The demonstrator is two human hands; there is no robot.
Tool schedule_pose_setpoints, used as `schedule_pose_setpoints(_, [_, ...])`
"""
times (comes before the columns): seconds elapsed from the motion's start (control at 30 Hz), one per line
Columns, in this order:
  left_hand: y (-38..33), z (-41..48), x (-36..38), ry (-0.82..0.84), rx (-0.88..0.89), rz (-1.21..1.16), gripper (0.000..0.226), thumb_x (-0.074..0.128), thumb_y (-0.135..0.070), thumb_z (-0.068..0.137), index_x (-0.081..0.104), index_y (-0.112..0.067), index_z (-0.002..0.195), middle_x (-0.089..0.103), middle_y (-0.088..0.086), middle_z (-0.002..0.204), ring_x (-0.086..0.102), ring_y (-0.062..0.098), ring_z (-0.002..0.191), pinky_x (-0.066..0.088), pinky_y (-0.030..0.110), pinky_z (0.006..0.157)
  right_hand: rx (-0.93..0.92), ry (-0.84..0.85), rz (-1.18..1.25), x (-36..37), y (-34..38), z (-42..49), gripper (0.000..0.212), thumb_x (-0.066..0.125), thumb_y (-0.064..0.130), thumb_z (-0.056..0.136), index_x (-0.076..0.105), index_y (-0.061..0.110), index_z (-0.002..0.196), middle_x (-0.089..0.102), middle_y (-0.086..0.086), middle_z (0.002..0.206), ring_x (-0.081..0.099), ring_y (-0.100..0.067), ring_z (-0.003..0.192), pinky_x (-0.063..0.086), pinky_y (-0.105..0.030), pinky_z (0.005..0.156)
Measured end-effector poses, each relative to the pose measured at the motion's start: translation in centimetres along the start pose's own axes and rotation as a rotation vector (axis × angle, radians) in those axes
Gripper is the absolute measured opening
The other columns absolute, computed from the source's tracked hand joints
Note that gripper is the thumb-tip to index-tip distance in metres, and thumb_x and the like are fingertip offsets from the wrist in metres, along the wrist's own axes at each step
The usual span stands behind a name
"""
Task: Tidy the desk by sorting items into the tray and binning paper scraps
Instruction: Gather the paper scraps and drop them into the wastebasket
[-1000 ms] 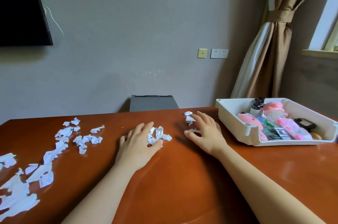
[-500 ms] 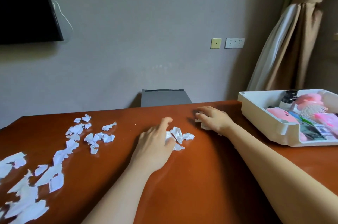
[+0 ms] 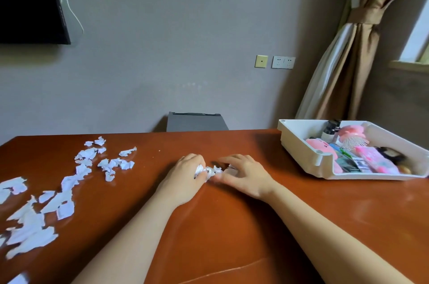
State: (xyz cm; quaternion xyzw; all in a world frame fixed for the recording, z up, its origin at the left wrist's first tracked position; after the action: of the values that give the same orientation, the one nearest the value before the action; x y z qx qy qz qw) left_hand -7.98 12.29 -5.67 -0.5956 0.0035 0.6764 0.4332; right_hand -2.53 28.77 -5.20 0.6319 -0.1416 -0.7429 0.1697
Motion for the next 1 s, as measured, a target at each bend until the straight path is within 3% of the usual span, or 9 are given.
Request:
schedule_pose_setpoints(0.17, [-0.6,-1.9,-0.3,-0.032,-0.048,-0.061,0.012,0.049,-0.013,0.093,0.047,-0.025,0.092,0.052,-0.006,0.097,0.052,0.011,0.086,0.044,0.023,0.067,-0.040,-0.043,-0.124,1.2,1.7,-1.2,0.046,0.048,0.054,0.088,0.045,0.036,0.130,0.051,0.006,0.123,0.042,-0.016,0.114,0.035,-0.032,0.096])
schedule_pose_setpoints(0.3, [-1.3,-3.5,-0.5,-0.002,-0.037,-0.086,0.033,0.040,-0.004,0.092,0.048,-0.028,0.113,0.049,-0.008,0.109,0.050,0.012,0.097,0.049,0.028,0.078,-0.065,-0.131,-0.113,1.3,2.7,-2.0,0.024,0.050,0.041,0.092,0.057,0.028,0.110,0.048,0.004,0.094,0.039,-0.014,0.088,0.033,-0.028,0.075])
schedule_pose_setpoints(0.4, [-2.1,-4.5,-0.6,0.010,-0.011,-0.047,0.022,0.036,-0.014,0.097,0.053,-0.025,0.106,0.051,-0.009,0.110,0.050,0.010,0.097,0.049,0.028,0.079,-0.074,-0.156,-0.065,1.6,3.1,-2.7,0.015,0.050,0.033,0.093,0.059,0.022,0.099,0.047,0.003,0.087,0.042,-0.016,0.083,0.035,-0.025,0.069])
schedule_pose_setpoints(0.47, [-2.3,-5.1,-0.6,-0.018,-0.002,0.059,0.022,0.035,-0.025,0.098,0.054,-0.026,0.109,0.050,-0.010,0.119,0.045,0.010,0.112,0.039,0.026,0.095,-0.057,-0.190,-0.023,1.7,3.2,-3.2,0.011,0.050,0.024,0.092,0.059,0.019,0.096,0.049,0.004,0.088,0.046,-0.016,0.084,0.036,-0.022,0.066])
schedule_pose_setpoints(0.53, [-2.4,-5.7,-0.7,-0.060,-0.023,0.242,0.029,0.032,-0.038,0.097,0.052,-0.032,0.118,0.044,-0.013,0.133,0.032,0.009,0.130,0.014,0.037,0.114,-0.027,-0.220,0.007,1.7,3.3,-3.7,0.012,0.048,0.017,0.093,0.060,0.016,0.096,0.055,0.002,0.093,0.049,-0.016,0.086,0.041,-0.022,0.068])
schedule_pose_setpoints(0.6, [-2.4,-6.4,-0.7,-0.041,-0.098,0.334,0.037,0.027,-0.048,0.097,0.047,-0.038,0.126,0.033,-0.012,0.145,0.019,0.011,0.140,0.001,0.050,0.115,-0.019,-0.234,0.030,1.5,3.4,-4.3,0.016,0.045,0.014,0.095,0.060,0.015,0.100,0.061,-0.001,0.101,0.052,-0.017,0.089,0.047,-0.025,0.075])
schedule_pose_setpoints(0.7, [-2.6,-7.4,-0.6,0.025,-0.176,0.324,0.043,0.022,-0.054,0.096,0.039,-0.041,0.133,0.025,-0.007,0.152,0.013,0.017,0.143,0.005,0.058,0.113,0.014,-0.241,-0.030,1.5,3.4,-5.6,0.021,0.041,0.017,0.097,0.060,0.020,0.105,0.060,-0.001,0.105,0.051,-0.020,0.096,0.046,-0.031,0.080])
schedule_pose_setpoints(0.87, [-3.1,-8.2,-0.5,0.111,-0.164,0.329,0.046,0.021,-0.058,0.094,0.028,-0.045,0.138,0.025,-0.010,0.152,0.018,0.017,0.142,0.012,0.055,0.113,0.137,-0.200,-0.166,1.7,3.8,-7.5,0.033,0.035,0.040,0.098,0.049,0.029,0.125,0.049,0.003,0.131,0.039,-0.024,0.125,0.032,-0.037,0.103])
schedule_pose_setpoints(1.0, [-3.3,-8.2,-0.5,0.152,-0.065,0.238,0.050,0.027,-0.062,0.091,0.022,-0.050,0.140,0.024,-0.016,0.151,0.019,0.012,0.141,0.012,0.048,0.114,0.107,-0.138,-0.183,1.7,4.1,-8.6,0.037,0.034,0.046,0.096,0.045,0.030,0.128,0.043,0.006,0.139,0.034,-0.023,0.131,0.028,-0.037,0.107])
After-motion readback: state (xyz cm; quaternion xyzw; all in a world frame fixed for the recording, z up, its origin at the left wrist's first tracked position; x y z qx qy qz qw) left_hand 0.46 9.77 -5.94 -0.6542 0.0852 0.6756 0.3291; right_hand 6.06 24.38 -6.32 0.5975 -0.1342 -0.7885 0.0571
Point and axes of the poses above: each hand's wrist, its own z-axis towards the middle knuckle, its own x-axis out of the palm, y = z × x, the point moved 2 cm from there along z, towards the middle knuckle
